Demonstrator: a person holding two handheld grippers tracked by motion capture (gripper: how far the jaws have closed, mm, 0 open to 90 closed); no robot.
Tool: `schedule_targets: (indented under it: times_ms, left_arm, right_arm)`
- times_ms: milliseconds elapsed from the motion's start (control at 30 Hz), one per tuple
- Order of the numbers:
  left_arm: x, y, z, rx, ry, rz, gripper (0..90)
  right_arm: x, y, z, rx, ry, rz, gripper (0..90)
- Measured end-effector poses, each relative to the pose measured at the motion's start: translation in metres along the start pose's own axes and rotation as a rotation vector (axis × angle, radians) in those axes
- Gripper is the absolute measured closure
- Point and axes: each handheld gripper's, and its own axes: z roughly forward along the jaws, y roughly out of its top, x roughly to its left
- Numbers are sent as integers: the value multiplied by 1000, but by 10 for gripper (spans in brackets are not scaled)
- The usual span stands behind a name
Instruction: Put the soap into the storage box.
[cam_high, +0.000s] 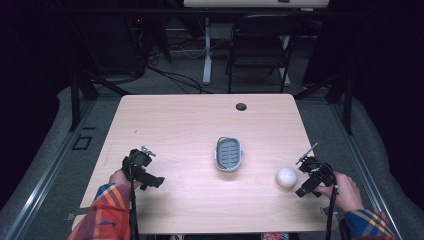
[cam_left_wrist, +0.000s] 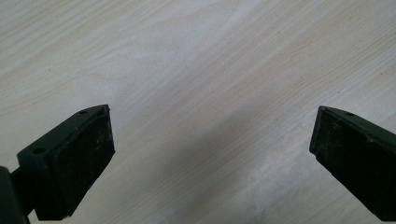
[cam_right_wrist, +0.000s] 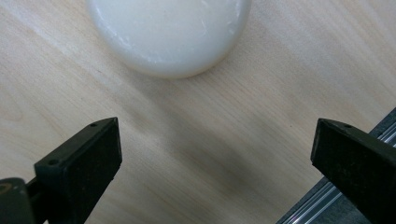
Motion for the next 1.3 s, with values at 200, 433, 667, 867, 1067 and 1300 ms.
schedule_targets:
  times_ms: [200,433,667,867,1067,1300]
  left_arm:
    - [0,0,0,1,-1,1,0]
    - [0,0,0,-5,-3,4,0]
    - [0,0,0,-2,-2,2,0]
    - [0,0,0,-3,-2,3,0]
    - [0,0,0,-3,-3,4,0]
    - [-1,0,0,-4,-4,3,0]
  right_arm:
    - [1,0,2,-17,3,12,12]
    - [1,2,1,11,-5,-9,6]
    - [3,3,1,12,-7,-20,0]
    - [6,4,-1,-16,-21,-18,0]
    - [8,6,-4,-20,-37,-39,0]
    - [15,10,-6,-56,-27,-43,0]
